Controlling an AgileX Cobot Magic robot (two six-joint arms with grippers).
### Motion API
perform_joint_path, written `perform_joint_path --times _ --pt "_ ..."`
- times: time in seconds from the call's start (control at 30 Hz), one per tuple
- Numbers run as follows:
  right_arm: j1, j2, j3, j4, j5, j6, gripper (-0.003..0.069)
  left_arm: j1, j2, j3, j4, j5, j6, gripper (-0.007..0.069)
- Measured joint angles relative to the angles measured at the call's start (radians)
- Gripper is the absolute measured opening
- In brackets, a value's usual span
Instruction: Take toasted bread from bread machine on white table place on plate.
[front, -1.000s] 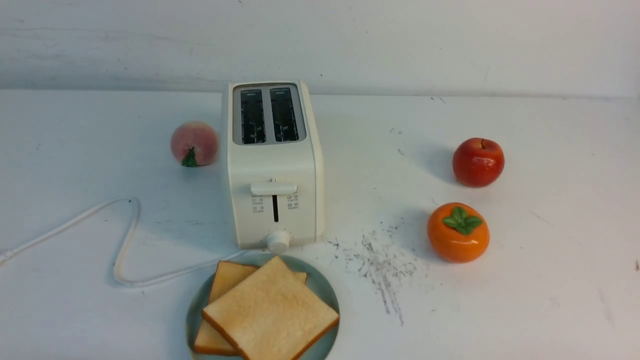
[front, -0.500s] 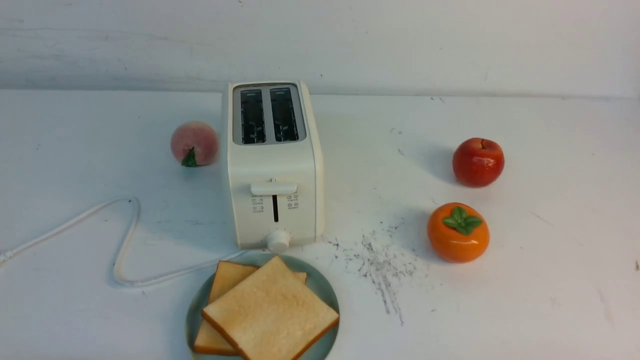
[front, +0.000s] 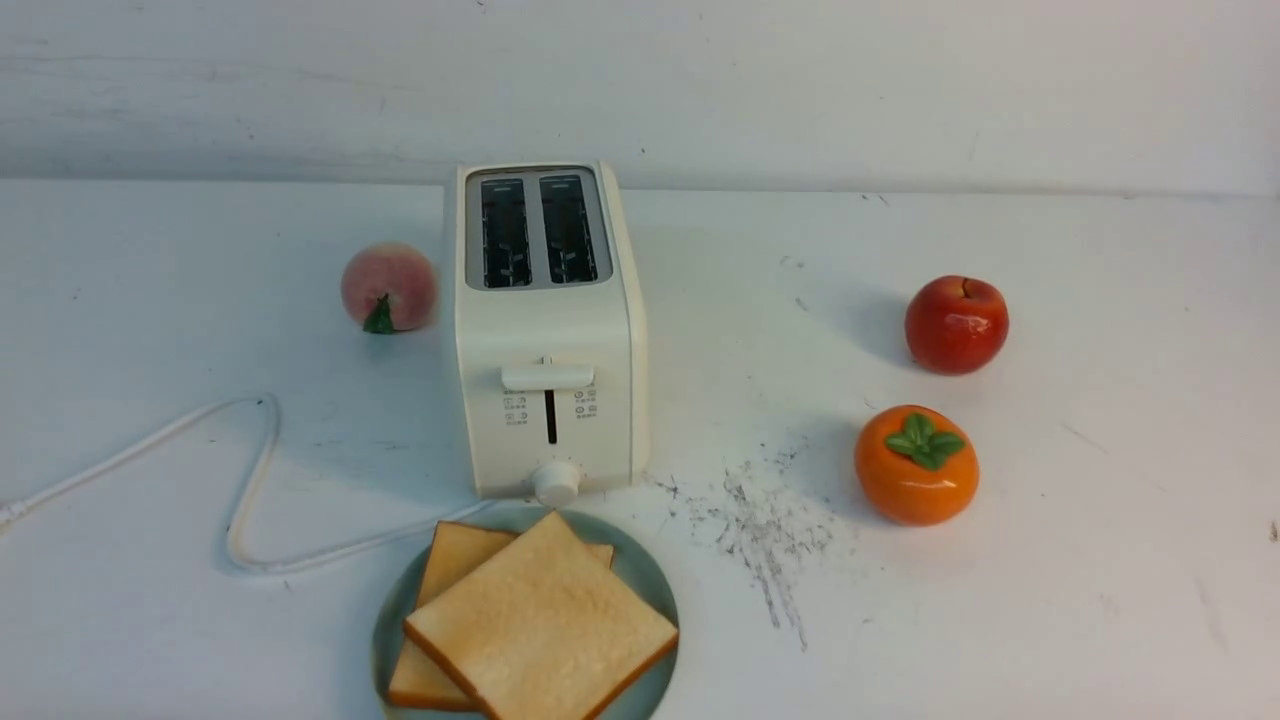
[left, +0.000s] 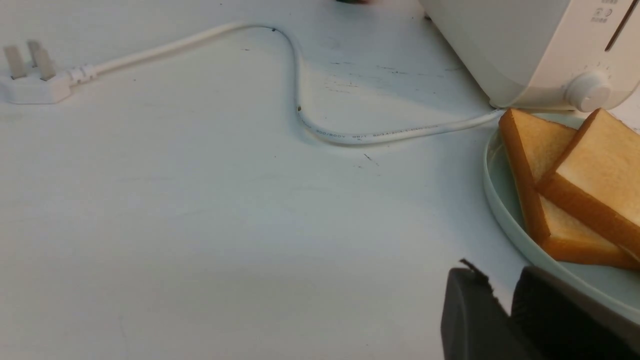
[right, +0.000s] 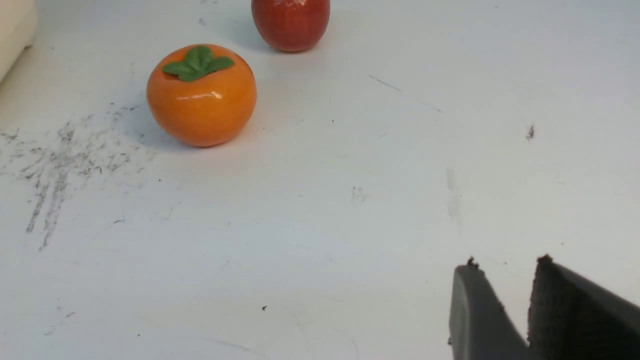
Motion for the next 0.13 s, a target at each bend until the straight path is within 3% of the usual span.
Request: perform_joint_path --times 0.13 --pt "0.0 0.0 0.0 0.0 0.0 0.0 0.0187 0.0 0.0 0.0 0.0 0.0 0.0 0.013"
